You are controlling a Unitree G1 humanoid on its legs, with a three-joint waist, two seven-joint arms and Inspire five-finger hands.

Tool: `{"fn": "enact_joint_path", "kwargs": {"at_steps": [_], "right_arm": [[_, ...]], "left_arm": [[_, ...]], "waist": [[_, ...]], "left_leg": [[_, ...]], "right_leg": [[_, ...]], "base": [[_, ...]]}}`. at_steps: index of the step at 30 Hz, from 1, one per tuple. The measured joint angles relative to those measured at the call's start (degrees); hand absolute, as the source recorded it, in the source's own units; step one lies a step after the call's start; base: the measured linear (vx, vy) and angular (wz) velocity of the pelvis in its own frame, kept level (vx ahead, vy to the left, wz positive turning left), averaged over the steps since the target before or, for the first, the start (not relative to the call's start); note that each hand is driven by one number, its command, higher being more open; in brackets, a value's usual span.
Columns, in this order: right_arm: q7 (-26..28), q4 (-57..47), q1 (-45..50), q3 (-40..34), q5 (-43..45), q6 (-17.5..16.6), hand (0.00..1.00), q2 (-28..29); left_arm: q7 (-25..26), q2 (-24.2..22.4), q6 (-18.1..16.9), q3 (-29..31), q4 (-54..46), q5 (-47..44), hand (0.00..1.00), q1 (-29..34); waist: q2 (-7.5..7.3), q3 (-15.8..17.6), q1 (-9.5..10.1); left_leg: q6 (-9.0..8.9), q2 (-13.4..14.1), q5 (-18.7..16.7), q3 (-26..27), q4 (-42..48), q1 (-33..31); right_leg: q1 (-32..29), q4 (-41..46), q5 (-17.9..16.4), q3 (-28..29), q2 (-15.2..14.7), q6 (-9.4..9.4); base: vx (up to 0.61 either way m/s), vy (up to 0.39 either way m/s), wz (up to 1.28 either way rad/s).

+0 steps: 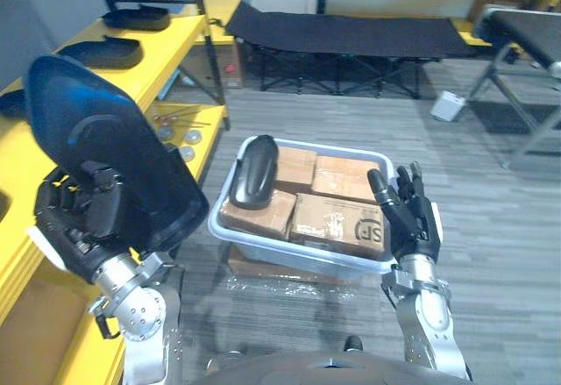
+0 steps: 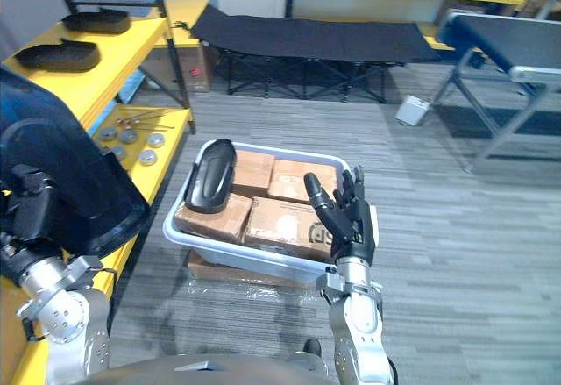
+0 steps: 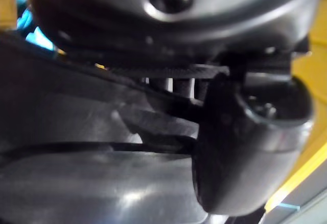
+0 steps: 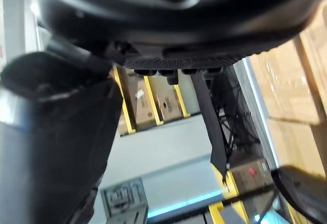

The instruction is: Walk over and take three plastic housings, then place them on the shelf

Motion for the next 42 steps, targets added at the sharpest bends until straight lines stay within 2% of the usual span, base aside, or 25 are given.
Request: {"fn": "enact_joint_path", "kwargs": {"at_steps": [3, 7, 8, 9, 11, 12, 15, 17, 18, 19, 20, 21, 22, 27, 32, 33, 34, 35, 36, 37, 38, 39, 40, 41, 42], "right_arm": [[0.30, 2.88, -5.75, 3.03, -0.30, 0.05, 1.00, -0.44], [1.65, 5.04, -9.58, 4.76, -0.81, 0.05, 1.00, -0.72], [1.11, 5.88, -10.74, 5.50, -2.67, 0.11, 1.00, -0.87], [-0.23, 5.87, -11.05, 6.12, -4.02, 0.12, 1.00, -0.73], [-2.72, 5.88, -10.95, 5.98, -4.84, 0.42, 1.00, -0.94], [-3.96, 5.87, -10.87, 5.52, -4.87, 1.15, 1.00, -0.84], [-4.96, 5.88, -10.40, 3.89, -4.86, 1.68, 1.00, -0.52], [-4.96, 5.87, -9.24, 1.46, -4.86, 1.67, 1.00, -0.42], [-4.93, 5.84, -8.24, -0.66, -4.93, 1.56, 1.00, -0.29], [-4.98, 5.83, -7.62, -2.46, -5.26, 1.52, 1.00, -0.23], [-5.11, 5.79, -6.91, -3.96, -6.14, 1.51, 1.00, -0.22], [-5.20, 5.73, -5.78, -5.44, -6.90, 1.47, 1.00, -0.51], [-5.26, 5.74, -4.79, -6.36, -6.87, 1.46, 1.00, -0.62], [-1.43, 5.74, -5.11, -6.10, -6.57, -0.66, 1.00, -0.18], [-0.99, 5.76, -7.84, -5.33, -6.47, -1.80, 1.00, 1.47], [-1.30, 5.75, -8.17, -5.61, -6.52, -2.00, 1.00, 2.65], [-1.44, 5.74, -8.16, -5.74, -6.56, -2.07, 1.00, 3.02], [-1.57, 5.76, -7.79, -5.64, -6.93, -2.06, 1.00, 3.24], [-1.56, 5.75, -7.65, -5.52, -7.05, -2.11, 1.00, 3.35], [-1.57, 5.76, -7.62, -5.57, -7.07, -2.11, 1.00, 3.25], [-1.55, 5.77, -7.82, -5.56, -7.33, -2.11, 1.00, 3.28], [-1.35, 5.77, -8.21, -5.16, -8.94, -2.16, 1.00, 3.67], [-1.03, 5.76, -8.45, -5.07, -9.39, -2.19, 1.00, 3.83], [-0.18, 5.74, -8.64, -5.13, -10.00, -2.22, 1.00, 3.80], [0.39, 5.72, -8.58, -5.31, -10.49, -2.22, 1.00, 3.78]], "left_arm": [[-0.74, -0.62, -0.01, 4.85, -3.40, 0.07, 0.00, 0.00], [-5.49, -0.92, -0.73, 10.01, -4.32, -0.13, 0.00, 0.39], [-7.45, -1.14, -1.03, 10.75, -4.35, -0.38, 0.00, 1.11], [-10.24, -0.80, -1.03, 10.75, -4.34, -0.91, 0.00, 1.50], [-14.89, -0.77, -1.03, 9.76, -4.10, -3.03, 0.00, 1.69], [-17.25, -0.84, -1.09, 9.09, -4.11, -4.30, 0.00, 2.83], [-19.94, -0.95, -1.06, 8.80, -4.10, -5.31, 0.00, 5.68], [-21.72, -0.91, -1.06, 7.34, -4.10, -5.30, 0.00, 6.61], [-23.41, -0.90, -1.07, 6.12, -4.11, -5.41, 0.00, 6.30], [-25.07, -0.82, -1.16, 5.12, -4.10, -5.59, 0.00, 5.78], [-26.30, -0.42, -1.19, 3.89, -4.05, -6.01, 0.00, 5.43], [-27.38, -0.19, -1.19, 2.11, -3.78, -6.36, 0.00, 5.47], [-27.50, -0.20, -1.19, 0.48, -3.16, -6.29, 0.00, 5.50], [-24.43, -0.14, -1.19, -0.34, -2.39, -6.31, 0.00, 5.69], [-24.15, 0.73, -1.17, -0.10, -2.39, -6.29, 0.00, 4.65], [-24.45, 1.28, -1.15, 0.29, -2.40, -6.28, 0.00, 3.49], [-24.52, 1.67, -1.15, 0.38, -2.40, -6.28, 0.00, 2.94], [-24.74, 2.29, -1.13, 0.89, -2.42, -6.28, 0.00, 2.43], [-24.82, 2.29, -0.88, 1.30, -1.98, -6.25, 0.00, 0.94], [-24.79, 2.23, -0.50, 1.27, -1.90, -6.20, 0.00, 0.14], [-24.71, 2.60, -0.37, 1.64, -2.02, -5.95, 0.00, -0.60], [-24.03, 3.60, -0.35, 2.29, -2.04, -5.12, 0.00, -1.11], [-23.50, 3.84, -0.11, 2.43, -2.00, -4.83, 0.00, -1.43], [-22.54, 3.82, 0.47, 2.42, -1.58, -4.79, 0.00, -2.22], [-22.23, 3.73, 0.47, 2.27, -1.44, -4.77, 0.00, -2.44]], "waist": [[-0.12, -0.19, 3.14], [-0.44, -0.50, 7.19], [-0.34, -0.66, 7.65], [-0.34, -0.72, 7.34], [-0.94, -0.96, 6.38], [-0.66, -0.78, 7.34], [-0.77, -0.83, 8.14], [-0.19, -0.44, 7.69], [-0.06, -0.27, 6.44], [0.03, 0.57, 5.43], [0.32, 1.58, 4.77], [0.82, 2.70, 3.83], [1.41, 3.20, 3.69], [2.17, 5.17, 3.82], [0.41, 7.11, 3.96], [-1.26, 7.61, 4.03], [-1.53, 7.71, 4.16], [-1.76, 7.43, 4.59], [-2.03, 7.16, 3.55], [-2.04, 7.06, 3.13], [-2.18, 6.93, 3.05], [-2.55, 6.75, 2.52], [-2.53, 6.79, 2.12], [-2.54, 6.83, 1.84], [-2.23, 7.01, 1.67]], "left_leg": [[0.01, -0.47, 0.50, -5.43, 0.97, -3.38], [-0.13, -2.28, 1.87, -12.10, 0.95, -6.30], [0.03, -2.92, 2.23, -15.19, 1.14, -7.53], [0.49, -3.89, 2.61, -19.82, 1.51, -9.42], [0.21, -5.47, 3.98, -27.08, 1.28, -11.49], [-0.26, -5.89, 5.23, -29.61, 0.14, -11.41], [-0.53, -6.61, 7.78, -31.63, -0.78, -11.62], [0.81, -7.25, 10.37, -28.66, -1.49, -12.17], [3.43, -7.63, 12.82, -22.16, -1.47, -13.93], [6.83, -7.31, 13.40, -15.67, -1.31, -14.93], [8.81, -5.89, 13.19, -8.57, -0.55, -15.71], [8.79, -4.41, 13.27, -1.69, -0.16, -15.81], [8.35, -4.21, 13.70, 0.67, -0.29, -15.76], [8.03, -4.88, 13.85, 4.02, 1.25, -15.71], [9.34, -5.91, 7.80, 5.25, 11.67, -17.84], [11.54, -6.69, 5.03, 5.68, 16.09, -19.02], [12.68, -7.06, 2.93, 6.19, 19.75, -19.54], [12.04, -8.00, -1.86, 7.03, 23.26, -19.09], [11.71, -9.68, -3.38, 5.69, 23.90, -19.10], [11.89, -10.48, -3.50, 4.76, 23.18, -18.90], [12.07, -11.31, -3.47, 3.64, 20.66, -17.75], [12.66, -11.71, -3.19, 1.86, 17.67, -16.34], [13.35, -12.16, -2.76, 0.73, 16.32, -15.62], [14.47, -12.71, -2.01, -0.74, 13.46, -13.17], [14.50, -12.95, -1.76, -1.74, 10.96, -10.23]], "right_leg": [[1.08, 0.00, -0.21, -5.05, -0.16, 0.32], [3.30, 0.38, -1.18, -11.14, -0.96, 0.50], [3.86, 1.95, -2.90, -11.35, -1.15, -0.20], [3.94, 4.87, -8.58, -7.69, -0.48, -1.77], [4.30, 7.88, -14.79, -2.45, 2.17, -0.86], [4.52, 10.55, -17.06, -3.17, 2.11, -0.90], [6.48, 12.52, -18.37, -6.58, 2.18, 0.05], [8.43, 12.27, -18.46, -9.48, 2.20, -0.03], [9.30, 11.96, -18.59, -12.57, 2.19, -0.25], [10.11, 11.77, -18.65, -14.81, 2.30, -0.16], [10.93, 11.75, -18.88, -16.82, 2.41, 0.24], [11.76, 12.53, -19.48, -18.71, 2.05, 1.28], [11.60, 13.57, -20.15, -18.95, 1.38, 1.74], [7.93, 19.11, -22.76, -13.92, -2.01, 2.09], [8.76, 23.14, -25.36, -13.25, -5.83, 3.69], [9.72, 23.60, -26.03, -13.67, -7.55, 3.36], [10.73, 23.62, -26.32, -14.07, -8.09, 3.03], [12.43, 24.76, -27.14, -14.45, -8.80, 0.52], [10.30, 32.52, -24.52, -11.75, -10.73, -3.26], [7.77, 36.87, -21.95, -9.87, -11.70, -5.90], [3.38, 43.37, -14.80, -5.12, -12.15, -8.18], [-0.34, 48.85, -13.78, -1.05, -11.14, -5.75], [-2.05, 51.23, -16.20, 0.06, -9.91, -5.24], [-4.34, 52.55, -20.48, 0.92, -7.26, -5.44], [-5.65, 50.35, -22.99, 0.83, -4.23, -6.13]], "base": [[0.01, -0.008, 0.80], [0.03, 0.007, 0.94], [0.06, 0.028, 1.45], [0.06, -0.008, 1.75], [0.05, -0.084, 2.08], [0.06, -0.092, 1.69], [0.06, -0.084, 0.97], [-0.01, -0.054, 1.05], [-0.04, 0.005, 1.41], [-0.07, 0.038, 1.47], [-0.09, 0.048, 1.27], [-0.12, 0.061, 1.02], [-0.10, 0.059, 0.60], [-0.10, 0.084, -0.20], [0.00, 0.065, -0.02], [0.10, 0.134, 0.25], [0.18, 0.173, 0.23], [0.26, 0.217, 0.44], [0.25, 0.197, 0.62], [0.24, 0.214, 0.81], [0.26, 0.205, 0.64], [0.27, 0.158, 0.54], [0.29, 0.091, 0.57], [0.36, 0.081, 0.57], [0.37, 0.091, 0.57]]}}
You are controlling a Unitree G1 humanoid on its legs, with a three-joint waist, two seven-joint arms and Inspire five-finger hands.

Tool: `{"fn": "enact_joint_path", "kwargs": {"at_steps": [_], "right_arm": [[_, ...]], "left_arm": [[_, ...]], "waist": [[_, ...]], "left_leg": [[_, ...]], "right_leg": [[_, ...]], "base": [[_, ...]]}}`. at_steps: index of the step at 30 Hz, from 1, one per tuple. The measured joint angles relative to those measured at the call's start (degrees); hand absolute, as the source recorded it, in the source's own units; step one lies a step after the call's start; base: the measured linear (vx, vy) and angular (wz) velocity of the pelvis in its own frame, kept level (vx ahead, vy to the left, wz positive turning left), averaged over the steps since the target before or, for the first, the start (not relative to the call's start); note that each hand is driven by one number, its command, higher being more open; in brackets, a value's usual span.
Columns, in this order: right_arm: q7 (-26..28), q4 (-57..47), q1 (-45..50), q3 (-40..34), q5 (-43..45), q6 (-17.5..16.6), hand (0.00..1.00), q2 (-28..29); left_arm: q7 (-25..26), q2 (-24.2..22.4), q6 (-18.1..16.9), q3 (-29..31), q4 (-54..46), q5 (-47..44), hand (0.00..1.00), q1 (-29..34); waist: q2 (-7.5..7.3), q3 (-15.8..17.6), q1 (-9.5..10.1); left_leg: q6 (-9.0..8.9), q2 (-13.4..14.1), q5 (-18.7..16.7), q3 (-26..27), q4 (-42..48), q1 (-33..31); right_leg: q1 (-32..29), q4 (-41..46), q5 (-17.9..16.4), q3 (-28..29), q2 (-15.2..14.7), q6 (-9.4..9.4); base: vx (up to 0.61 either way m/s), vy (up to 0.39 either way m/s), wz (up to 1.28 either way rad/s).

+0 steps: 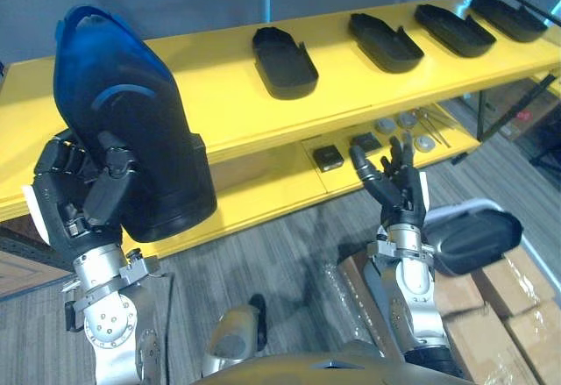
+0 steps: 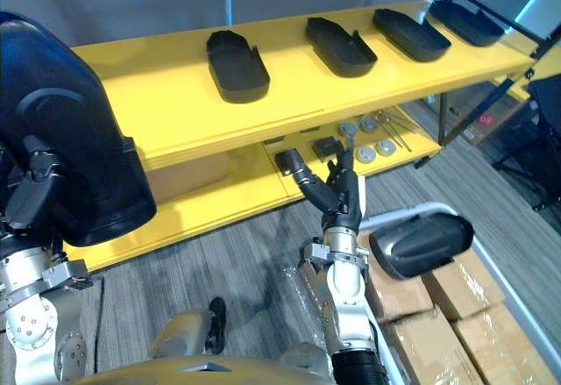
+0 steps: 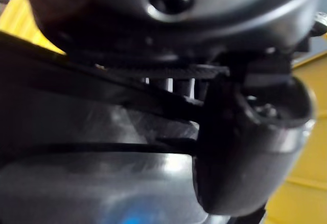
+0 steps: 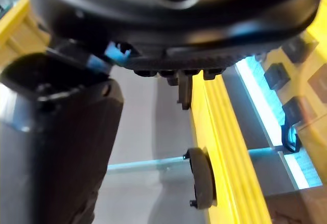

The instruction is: Walk over and take three plastic housings, then place them on the shelf

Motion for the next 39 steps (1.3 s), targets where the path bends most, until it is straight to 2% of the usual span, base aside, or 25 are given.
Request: {"fn": "enact_joint_path", "kwargs": {"at_steps": [2, 4, 6, 8, 9, 10, 12, 15, 18, 20, 23, 24, 25, 27, 30, 32, 34, 37, 39], "right_arm": [[1.38, -0.40, 0.13, -0.46, -0.04, 0.00, 1.00, -0.09], [3.73, -3.35, 0.50, -1.91, 0.53, -0.11, 1.00, -1.44], [5.33, -4.87, 0.49, -2.86, 1.89, -0.31, 1.00, -2.77], [5.78, -5.71, 0.57, -2.98, 1.89, -0.31, 1.00, -3.03], [5.77, -6.30, 0.61, -2.46, 1.88, -0.31, 1.00, -3.02], [5.71, -6.23, 0.36, -2.01, 1.84, -0.25, 1.00, -4.13], [5.33, -6.35, 0.43, -1.00, 1.69, -0.17, 1.00, -4.60], [4.30, -6.46, -0.05, -0.07, 1.23, -0.19, 1.00, -4.63], [2.60, -9.23, 0.04, -0.04, 1.14, -0.22, 1.00, -4.62], [0.83, -12.72, 0.22, -1.08, -0.15, -1.02, 1.00, -4.58], [-0.02, -17.70, 0.92, -5.99, -1.19, -3.72, 1.00, -4.60], [-1.06, -19.70, 1.05, -9.01, -2.18, -4.86, 1.00, -4.45], [-1.86, -21.08, 0.86, -11.65, -3.18, -5.86, 1.00, -4.55], [-1.90, -22.08, 0.76, -14.30, -3.06, -6.64, 1.00, -5.73], [0.28, -22.79, 0.75, -14.25, -1.66, -7.35, 1.00, -6.36], [1.66, -23.26, 0.29, -14.23, -0.60, -7.48, 1.00, -6.49], [2.82, -23.23, -0.63, -14.00, -0.38, -7.49, 1.00, -6.51], [2.86, -23.01, -0.67, -13.56, 0.02, -7.48, 1.00, -6.50], [2.96, -21.88, -0.76, -12.36, 1.91, -7.47, 1.00, -6.46]], "left_arm": [[-0.01, 0.08, -0.02, -0.23, -0.01, 0.03, 0.00, -0.20], [0.09, 0.13, -0.01, -0.83, 0.01, 0.05, 0.00, -1.74], [0.82, 0.09, -0.01, -1.76, 0.05, 0.23, 0.00, -2.69], [1.49, 0.13, -0.03, -2.79, 0.05, 0.30, 0.00, -2.81], [1.74, 0.32, -0.04, -3.41, 0.07, 0.33, 0.00, -2.94], [2.05, -0.88, 0.03, -4.96, 0.91, 0.43, 0.00, -3.04], [1.73, -1.29, 0.01, -6.53, 0.87, 0.64, 0.00, -2.86], [-0.07, -1.33, 0.02, -7.26, 0.41, 0.69, 0.00, -2.86], [-1.26, -1.30, 0.02, -7.26, 0.32, 0.56, 0.00, -2.28], [-1.30, -0.88, 0.02, -7.27, 0.33, 0.51, 0.00, -2.09], [-2.95, 0.21, -0.02, -7.44, 0.32, 0.03, 0.00, -2.54], [-3.63, 0.59, -0.06, -7.84, 0.35, -0.25, 0.00, -3.07], [-4.33, 0.63, -0.11, -8.00, 0.36, -0.23, 0.00, -3.62], [-4.39, 0.66, -0.11, -8.07, 0.40, -0.09, 0.00, -4.53], [-3.19, 1.79, -0.16, -7.35, 0.40, -0.20, 0.00, -6.10], [-2.96, 2.62, -0.16, -7.24, 0.42, -0.22, 0.00, -7.08], [-3.16, 2.69, -0.02, -7.29, 0.42, -0.32, 0.00, -7.01], [-5.86, 2.70, 0.12, -7.37, 0.38, -1.81, 0.00, -7.03], [-8.32, 2.73, 2.15, -7.84, 0.36, -2.21, 0.00, -7.15]], "waist": [[0.24, -0.07, -0.79], [0.71, -0.37, -2.34], [1.08, -0.44, -3.70], [0.24, -1.02, -4.19], [-1.17, -1.82, -4.38], [0.64, -2.26, -3.67], [2.39, -3.13, -2.86], [2.96, -3.50, -2.49], [3.02, -3.56, -2.30], [3.02, -3.58, -2.59], [3.13, -3.73, -4.48], [3.32, -3.86, -4.77], [3.49, -3.88, -5.64], [4.21, -4.23, -6.23], [4.26, -4.52, -7.56], [4.38, -4.51, -7.43], [5.25, -4.83, -7.51], [6.14, -5.25, -8.07], [6.40, -5.40, -8.82]], "left_leg": [[-0.07, -0.27, -0.06, -1.45, -2.02, 2.85], [-0.48, -0.68, -0.19, -4.73, -2.99, 4.04], [-0.89, -0.93, -0.43, -7.51, -3.03, 4.92], [-1.96, -1.99, -1.51, -9.66, -2.39, 5.79], [-2.59, -3.74, -3.40, -11.24, -1.29, 5.96], [-3.30, -2.72, -5.11, -12.09, 0.34, 5.68], [-3.85, -1.29, -6.22, -13.72, 0.83, 5.51], [-4.32, 0.01, -6.30, -14.27, -0.23, 6.21], [-4.54, 0.10, -6.17, -13.91, -1.16, 6.85], [-4.72, -0.02, -6.06, -12.33, -0.94, 6.48], [-6.26, 0.39, -4.97, -4.21, -1.80, 5.35], [-5.68, 2.80, -7.00, 2.69, -1.35, 5.14], [-5.95, 5.69, -7.28, 7.96, 0.00, 4.70], [-6.76, 7.84, -4.51, 11.29, -0.02, 4.85], [-5.47, 5.16, -3.88, 12.48, -1.45, 5.77], [-4.95, 3.71, -3.75, 13.61, -2.36, 6.21], [-4.12, 2.11, -3.09, 15.32, -4.53, 7.48], [-3.87, 1.33, -2.96, 15.85, -4.88, 8.23], [-3.73, 1.04, -2.89, 15.92, -5.39, 9.10]], "right_leg": [[-1.99, -5.07, -1.38, -0.01, 3.54, -0.75], [-6.85, -14.42, -1.18, 3.25, 8.12, -0.88], [-9.15, -20.51, -0.01, 6.43, 10.31, 0.24], [-9.18, -27.06, 5.95, 9.06, 11.11, -0.28], [-8.69, -29.58, 14.81, 10.43, 10.43, -1.09], [-6.95, -30.88, 13.62, 9.30, 10.86, -0.27], [-4.61, -34.07, 13.68, 7.22, 12.29, -0.38], [-3.20, -35.39, 13.59, 6.43, 13.43, -0.70], [-2.45, -36.26, 13.41, 6.67, 13.56, -0.97], [-1.93, -36.91, 13.38, 6.88, 13.40, -0.99], [-0.14, -39.29, 14.04, 3.53, 11.38, -0.22], [0.06, -39.20, 14.16, 2.11, 10.38, -0.24], [0.28, -38.91, 14.11, 1.21, 9.41, -0.18], [0.49, -38.59, 13.79, 1.44, 8.31, 0.65], [-0.02, -39.27, 14.51, 4.81, 6.77, 1.90], [-0.97, -39.09, 15.37, 6.43, 5.62, 3.27], [-1.61, -39.28, 16.30, 8.31, 4.90, 4.66], [-0.85, -40.81, 17.59, 8.68, 4.39, 5.96], [1.18, -43.79, 19.50, 8.51, 4.50, 6.17]], "base": [[0.28, 0.055, 0.52], [0.29, 0.003, 0.81], [0.31, -0.060, 0.88], [0.35, -0.153, 0.79], [0.36, -0.240, 0.61], [0.29, -0.207, 0.55], [0.21, -0.116, 0.40], [0.15, -0.065, 0.24], [0.06, 0.007, 0.03], [0.01, 0.044, 0.10], [-0.05, 0.059, 0.60], [-0.08, 0.111, 0.79], [-0.08, 0.124, 0.57], [-0.06, 0.174, 0.20], [-0.06, 0.215, -0.10], [-0.07, 0.153, -0.25], [-0.08, 0.147, -0.33], [-0.02, 0.088, -0.14], [-0.02, 0.051, -0.06]]}}
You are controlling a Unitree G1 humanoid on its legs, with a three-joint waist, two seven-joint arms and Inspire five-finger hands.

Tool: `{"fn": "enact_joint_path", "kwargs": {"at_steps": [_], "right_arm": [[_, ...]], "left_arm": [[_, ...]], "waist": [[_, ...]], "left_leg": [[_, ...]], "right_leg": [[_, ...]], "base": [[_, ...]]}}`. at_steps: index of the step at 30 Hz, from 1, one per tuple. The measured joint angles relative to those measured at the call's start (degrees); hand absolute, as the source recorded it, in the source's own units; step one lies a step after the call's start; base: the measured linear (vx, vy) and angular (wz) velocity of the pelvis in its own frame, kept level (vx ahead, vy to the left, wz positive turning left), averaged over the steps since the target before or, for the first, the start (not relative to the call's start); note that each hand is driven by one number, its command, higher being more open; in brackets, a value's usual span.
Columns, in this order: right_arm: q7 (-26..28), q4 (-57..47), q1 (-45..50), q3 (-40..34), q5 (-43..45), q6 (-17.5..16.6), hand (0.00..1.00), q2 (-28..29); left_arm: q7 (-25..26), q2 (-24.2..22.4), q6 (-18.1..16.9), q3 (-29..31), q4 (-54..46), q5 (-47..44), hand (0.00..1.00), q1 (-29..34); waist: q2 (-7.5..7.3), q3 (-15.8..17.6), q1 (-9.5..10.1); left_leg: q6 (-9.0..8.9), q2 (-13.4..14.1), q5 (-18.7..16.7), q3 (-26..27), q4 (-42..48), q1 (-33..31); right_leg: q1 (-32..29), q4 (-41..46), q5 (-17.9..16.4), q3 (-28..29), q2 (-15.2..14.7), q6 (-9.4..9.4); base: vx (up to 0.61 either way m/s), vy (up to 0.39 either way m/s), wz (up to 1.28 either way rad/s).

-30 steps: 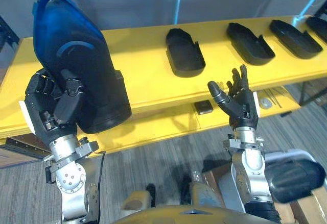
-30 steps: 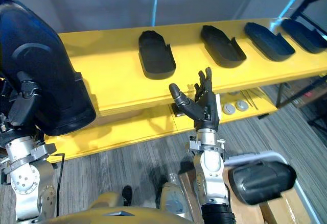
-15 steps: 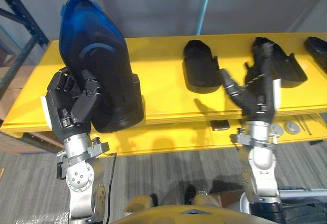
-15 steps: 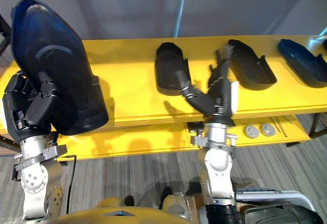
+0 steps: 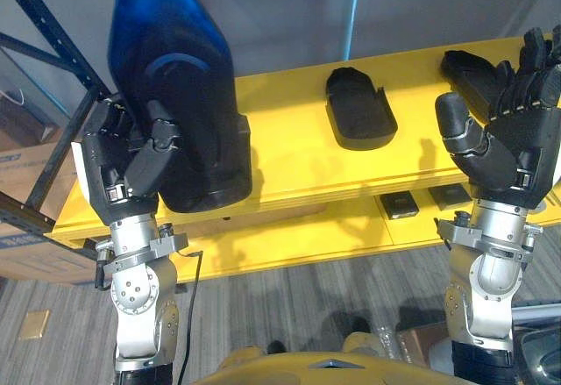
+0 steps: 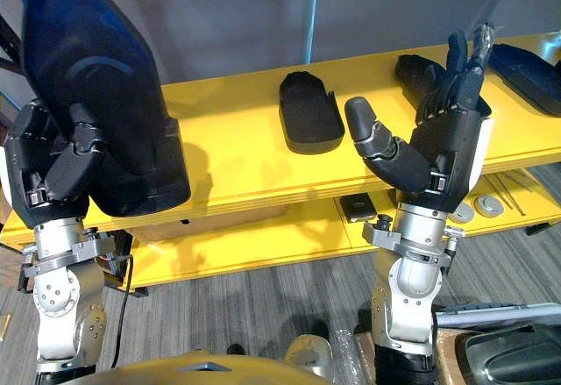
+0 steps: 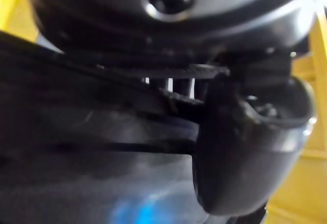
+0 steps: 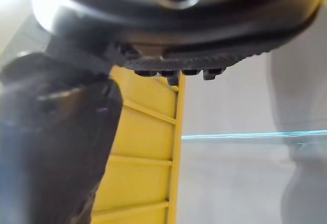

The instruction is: Walk over and take three plastic housings, then place them on the shelf

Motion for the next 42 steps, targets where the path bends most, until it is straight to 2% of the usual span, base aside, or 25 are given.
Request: {"fn": "enact_joint_path", "kwargs": {"at_steps": [4, 5, 8, 11, 13, 15, 18, 20, 22, 24, 27, 30, 34, 37, 42], "right_arm": [[1.16, 0.23, -0.04, 1.56, -0.14, 0.61, 1.00, 0.00], [1.68, 0.23, -0.03, 1.92, -0.20, 1.93, 1.00, 0.00], [2.89, 0.31, -0.03, 2.21, -0.16, 3.83, 1.00, -0.02], [5.34, 1.30, -0.02, 2.28, -0.05, 5.55, 1.00, -0.17], [8.09, 1.63, -0.05, 2.80, 0.04, 7.39, 1.00, -0.22], [8.59, 2.05, -0.07, 4.22, 0.29, 9.33, 1.00, -0.29], [3.19, 4.09, 0.95, 5.00, -2.93, 12.17, 1.00, -0.28], [-0.98, 5.91, 3.60, 3.95, -2.99, 13.65, 1.00, 0.19], [-3.68, 8.91, 7.56, 1.71, -3.20, 15.85, 1.00, 1.40], [-3.80, 10.64, 11.29, -0.39, -3.82, 17.03, 1.00, 1.77], [-0.92, 13.74, 16.36, -1.50, -2.24, 19.38, 1.00, 1.92], [2.51, 17.29, 20.51, 1.05, -2.50, 20.22, 1.00, 1.89], [2.86, 24.03, 22.20, 4.89, -2.66, 20.15, 1.00, 1.93], [2.06, 28.97, 22.38, 5.69, -3.19, 20.11, 1.00, 1.85], [1.19, 34.71, 21.81, 6.04, -5.31, 19.69, 1.00, 1.71]], "left_arm": [[-2.56, 0.40, 4.68, -0.09, 0.02, -2.10, 0.00, -0.77], [-2.58, 0.58, 6.73, -0.09, 0.18, -3.06, 0.00, -1.64], [-1.61, 0.60, 9.53, -0.09, 0.34, -5.38, 0.00, -2.98], [1.47, 0.79, 11.93, 0.09, 4.66, -10.02, 0.00, -6.66], [6.46, 1.56, 12.59, 1.07, 12.23, -13.50, 0.00, -11.28], [10.72, 2.05, 12.60, 3.58, 17.91, -13.85, 0.00, -14.27], [16.20, 2.59, 12.58, 6.85, 22.23, -15.89, 0.00, -17.05], [18.20, 2.70, 12.58, 7.52, 22.20, -16.47, 0.00, -17.85], [20.43, 4.91, 12.89, 9.00, 22.16, -18.33, 0.00, -18.53], [21.19, 7.00, 14.21, 11.29, 22.39, -19.52, 0.00, -19.78], [21.15, 11.85, 15.83, 15.08, 27.73, -22.39, 0.00, -25.13], [19.04, 16.48, 18.20, 15.82, 32.90, -22.97, 0.00, -29.28], [14.67, 17.86, 21.40, 15.68, 35.79, -23.06, 0.00, -30.03], [11.99, 18.50, 23.57, 14.28, 41.37, -23.35, 0.00, -31.86], [7.71, 20.66, 27.69, 10.76, 47.88, -28.68, 0.00, -31.89]], "waist": [[-0.04, 0.01, -0.20], [-0.19, 0.10, -0.18], [-0.32, 0.17, -0.31], [-0.46, 0.24, -0.43], [-0.77, 0.43, -0.97], [-1.45, 0.77, -1.83], [-2.56, 1.31, -3.54], [-2.46, 1.54, -3.69], [-1.27, 2.31, -5.09], [-0.10, 2.99, -6.26], [1.06, 3.83, -7.60], [1.13, 4.45, -8.52], [1.41, 5.41, -9.75], [1.90, 6.03, -9.56], [1.65, 7.19, -9.43]], "left_leg": [[-0.15, -0.88, 0.88, 0.58, -3.32, 0.65], [-0.30, -0.93, 1.18, 0.50, -3.86, 0.65], [-0.34, -0.91, 1.79, 0.09, -4.71, 0.69], [0.12, -0.70, 2.62, -0.14, -4.72, 0.87], [0.14, -0.48, 2.63, 0.09, -4.75, 1.29], [-0.09, -0.19, 2.46, 1.04, -4.84, 1.79], [-0.47, -0.01, 2.17, 2.41, -5.03, 1.62], [-0.57, -0.01, 2.09, 3.34, -5.45, 1.54], [-0.61, 0.01, 2.05, 4.34, -5.74, 1.54], [-0.61, 0.10, 2.05, 5.04, -5.82, 1.55], [-0.67, 0.65, 2.01, 5.89, -5.90, 1.96], [-0.83, 1.42, 1.97, 7.02, -6.07, 2.40], [-1.42, 1.62, 2.07, 7.45, -6.75, 2.56], [-2.31, 1.66, 1.57, 7.32, -6.73, 2.03], [-2.02, 1.85, 2.39, 6.81, -6.02, 1.60]], "right_leg": [[0.46, -2.91, 1.39, -0.04, -0.08, -0.55], [0.43, -3.13, 1.50, -0.33, -0.06, -0.67], [0.41, -3.15, 1.46, -0.93, 0.05, -0.72], [0.61, -3.15, 1.69, -1.25, 0.41, -0.44], [0.78, -3.17, 1.68, -0.87, 0.75, -0.48], [0.69, -3.19, 1.66, 0.29, 1.13, -0.52], [-0.43, -3.15, 1.61, 1.78, 1.46, -0.61], [-1.23, -3.13, 1.60, 2.85, 1.65, -0.61], [-1.87, -3.12, 1.56, 3.71, 1.87, -0.65], [-2.43, -3.02, 1.49, 4.64, 2.08, -0.74], [-2.79, -2.80, 1.36, 5.95, 2.80, -0.96], [-3.87, -1.09, 0.67, 7.06, 3.40, -1.71], [-4.78, 0.50, -0.15, 7.82, 3.81, -2.23], [-5.46, 1.04, -0.24, 7.92, 3.79, -2.31], [-6.95, 3.93, -1.48, 7.67, 3.77, -2.41]], "base": [[-0.06, 0.031, -0.06], [-0.04, 0.004, 0.06], [-0.01, -0.011, 0.09], [0.04, -0.020, 0.06], [0.03, -0.020, -0.07], [0.00, -0.017, -0.27], [-0.02, -0.011, -0.25], [0.00, -0.005, -0.25], [0.03, -0.003, -0.18], [0.03, -0.014, -0.19], [0.01, -0.040, -0.25], [-0.04, -0.043, -0.22], [-0.07, -0.045, -0.08], [-0.06, -0.027, 0.01], [0.01, -0.029, 0.05]]}}
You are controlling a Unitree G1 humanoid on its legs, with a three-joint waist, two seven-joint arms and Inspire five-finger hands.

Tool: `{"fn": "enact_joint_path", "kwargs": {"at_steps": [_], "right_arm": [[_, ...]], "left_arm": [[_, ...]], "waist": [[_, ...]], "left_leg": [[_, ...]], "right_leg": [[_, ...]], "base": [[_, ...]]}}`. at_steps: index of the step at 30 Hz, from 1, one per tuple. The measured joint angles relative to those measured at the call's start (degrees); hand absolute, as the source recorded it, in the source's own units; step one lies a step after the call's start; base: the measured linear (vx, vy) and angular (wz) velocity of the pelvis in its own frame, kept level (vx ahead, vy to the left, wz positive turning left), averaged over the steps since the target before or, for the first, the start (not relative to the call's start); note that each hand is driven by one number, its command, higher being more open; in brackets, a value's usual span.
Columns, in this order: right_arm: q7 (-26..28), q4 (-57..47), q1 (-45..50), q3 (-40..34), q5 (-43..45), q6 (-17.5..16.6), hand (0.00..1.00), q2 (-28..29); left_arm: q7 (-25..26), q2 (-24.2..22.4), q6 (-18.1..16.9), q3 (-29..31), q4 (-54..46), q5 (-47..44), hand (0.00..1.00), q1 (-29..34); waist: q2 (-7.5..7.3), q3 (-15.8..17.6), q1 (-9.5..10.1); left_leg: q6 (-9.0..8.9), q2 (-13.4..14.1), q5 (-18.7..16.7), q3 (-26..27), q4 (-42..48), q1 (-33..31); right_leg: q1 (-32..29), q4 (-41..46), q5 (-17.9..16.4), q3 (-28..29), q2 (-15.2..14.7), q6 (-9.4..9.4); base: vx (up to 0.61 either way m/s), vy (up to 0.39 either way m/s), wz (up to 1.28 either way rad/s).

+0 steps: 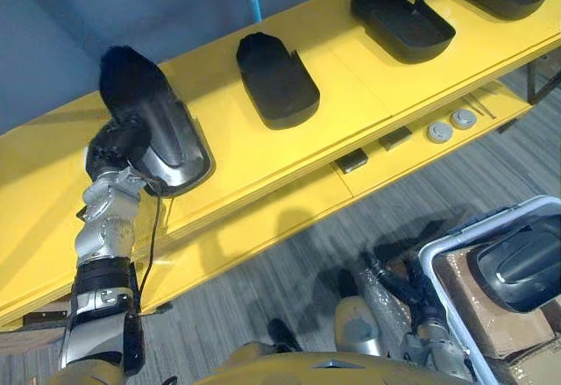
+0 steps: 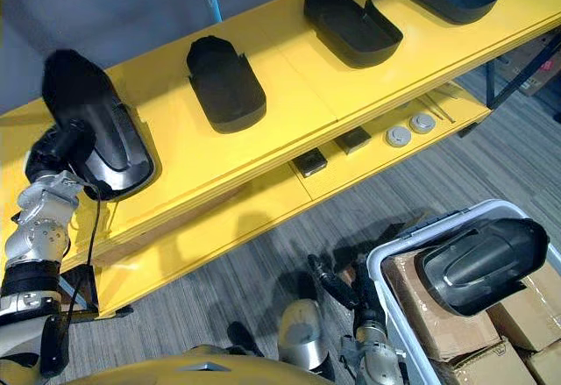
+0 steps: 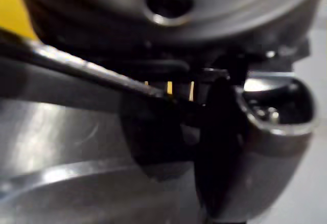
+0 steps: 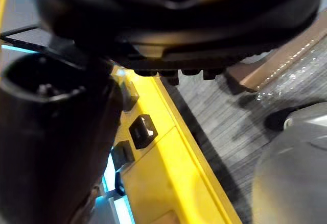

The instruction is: Walk over and take three plastic housings, then place them on the shelf

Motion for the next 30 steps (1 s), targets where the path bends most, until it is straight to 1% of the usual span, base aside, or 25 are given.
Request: {"fn": "enact_joint_path", "kwargs": {"at_steps": [2, 4, 6, 9, 11, 12, 14, 15, 17, 19, 21, 23, 26, 28, 29, 30], "right_arm": [[-0.60, 2.04, -0.57, 0.48, 0.11, -0.90, 1.00, -0.23], [-0.55, 4.38, -2.35, 2.03, 0.15, -2.33, 1.00, -1.22], [-0.18, 5.93, -4.01, 2.42, 0.14, -2.82, 1.00, -1.38], [0.36, 7.63, -5.99, 3.69, 0.17, -2.96, 1.00, -1.87], [0.32, 8.26, -6.96, 4.78, 0.21, -2.95, 1.00, -2.10], [0.28, 8.24, -7.70, 5.34, 0.25, -2.98, 1.00, -2.28], [-0.02, 8.26, -8.39, 6.04, 0.29, -3.01, 1.00, -3.02], [-0.44, 8.27, -8.75, 6.36, 0.32, -3.00, 1.00, -3.52], [-1.02, 8.32, -9.23, 6.54, 0.34, -2.95, 1.00, -3.90], [-1.15, 8.37, -9.33, 6.60, 0.38, -2.95, 1.00, -3.91], [-1.19, 8.54, -9.32, 6.88, 0.64, -2.95, 1.00, -3.94], [-1.21, 8.59, -9.30, 7.12, 0.84, -2.95, 1.00, -3.91], [-1.73, 9.37, -9.32, 8.27, 2.45, -2.95, 1.00, -3.85], [-2.38, 10.26, -9.35, 8.65, 2.93, -2.97, 1.00, -3.74], [-2.49, 11.00, -9.34, 8.63, 3.09, -2.97, 1.00, -3.74], [-2.53, 11.63, -9.34, 8.64, 3.29, -2.96, 1.00, -3.74]], "left_arm": [[-0.86, 0.59, -0.14, -0.96, 0.89, -0.67, 0.00, -1.06], [-1.90, 2.39, -0.12, -2.78, 2.59, -0.79, 0.00, -2.42], [-2.31, 2.53, -0.12, -3.34, 3.25, -0.89, 0.00, -3.74], [-3.20, 2.66, -0.19, -4.16, 3.25, -0.45, 0.00, -6.87], [-3.97, 3.84, -0.21, -5.38, 3.23, -0.35, 0.00, -8.60], [-4.22, 4.88, -0.24, -6.30, 3.20, -0.09, 0.00, -9.85], [-4.16, 5.84, -0.28, -7.35, 3.20, 0.09, 0.00, -11.29], [-4.07, 6.25, -0.21, -8.15, 3.26, 0.22, 0.00, -12.64], [-3.85, 6.31, -0.21, -8.39, 3.25, 0.79, 0.00, -13.66], [-3.53, 6.37, 0.02, -8.50, 3.26, 2.01, 0.00, -14.05], [-2.19, 6.78, 0.40, -9.15, 3.57, 2.23, 0.00, -15.14], [-1.39, 7.33, 1.46, -9.65, 3.63, 4.22, 0.00, -16.32], [0.70, 8.41, 2.73, -10.36, 5.86, 5.34, 0.00, -20.31], [1.72, 8.91, 2.87, -10.77, 7.27, 6.92, 0.00, -22.30], [2.62, 9.04, 2.96, -10.75, 8.12, 6.97, 1.00, -23.43], [3.25, 9.06, 3.30, -10.71, 8.84, 7.87, 1.00, -24.33]], "waist": [[-0.07, 0.11, 0.34], [-0.07, 0.99, 0.46], [0.24, 1.89, 0.74], [0.20, 3.66, 1.54], [-0.09, 4.46, 1.72], [-0.42, 5.45, 1.72], [-0.59, 5.88, 2.15], [-0.60, 6.27, 2.88], [-0.64, 7.00, 3.07], [-0.65, 7.03, 3.08], [-0.80, 7.11, 3.13], [-1.22, 7.37, 3.14], [-2.64, 8.22, 3.16], [-3.26, 8.58, 3.13], [-3.30, 8.61, 3.04], [-3.31, 8.63, 3.03]], "left_leg": [[-0.04, 0.09, -0.02, -0.71, 0.38, 0.00], [-0.14, 0.10, -0.09, -1.30, 0.75, -0.09], [-0.45, 0.20, -0.33, -1.88, 1.58, -1.00], [-0.45, 0.39, -0.32, -3.29, 2.67, -3.12], [-0.63, 0.54, -0.42, -4.38, 3.41, -4.60], [-0.66, 0.69, -0.40, -4.79, 3.75, -5.21], [-0.68, 0.83, -0.38, -4.95, 4.25, -6.38], [-0.72, 0.87, -0.32, -5.04, 4.41, -7.05], [-0.75, 0.94, -0.29, -5.13, 4.43, -7.12], [-0.78, 1.04, -0.30, -5.25, 4.44, -7.33], [-0.81, 1.12, -0.32, -5.31, 4.53, -7.45], [-0.88, 1.25, -0.38, -5.35, 4.84, -7.58], [-1.01, 2.06, -1.04, -5.46, 6.54, -8.11], [-1.18, 2.56, -1.47, -5.61, 7.39, -8.47], [-1.12, 2.96, -1.88, -5.73, 8.35, -9.12], [-1.18, 3.31, -2.15, -5.72, 8.90, -9.41]], "right_leg": [[-0.10, 1.27, -0.88, -0.59, -0.17, -0.09], [-0.62, 3.11, -1.93, -1.00, -0.45, -0.23], [-1.09, 3.63, -2.12, -1.37, -0.66, -0.23], [-2.23, 4.55, -2.28, -2.61, -1.09, -0.30], [-3.00, 4.98, -2.39, -3.70, -1.32, -0.40], [-3.13, 5.07, -2.38, -4.30, -1.42, -0.41], [-4.21, 5.42, -2.38, -4.39, -1.44, -0.42], [-4.91, 5.89, -2.42, -4.43, -1.49, -0.49], [-4.89, 5.98, -2.44, -4.54, -1.49, -0.53], [-4.85, 5.99, -2.50, -4.79, -1.48, -0.62], [-4.85, 5.99, -2.52, -4.92, -1.47, -0.65], [-4.81, 5.99, -2.51, -4.93, -1.42, -0.66], [-4.58, 5.96, -2.46, -4.97, -0.99, -0.74], [-4.48, 5.84, -2.41, -5.05, -0.70, -0.81], [-4.56, 5.63, -2.30, -5.23, -0.49, -0.97], [-4.57, 5.44, -2.20, -5.23, -0.22, -1.10]], "base": [[0.02, -0.021, 0.15], [0.00, -0.021, 0.13], [-0.02, -0.009, 0.12], [-0.05, -0.025, 0.24], [-0.04, -0.033, 0.35], [-0.03, -0.035, 0.28], [-0.04, -0.028, 0.12], [-0.02, -0.026, 0.06], [0.00, -0.020, 0.04], [0.01, -0.013, 0.05], [0.01, -0.004, 0.02], [0.00, 0.000, 0.00], [0.00, 0.000, 0.00], [0.00, 0.000, 0.00], [0.00, 0.000, 0.00], [0.00, -0.030, -0.01]]}}
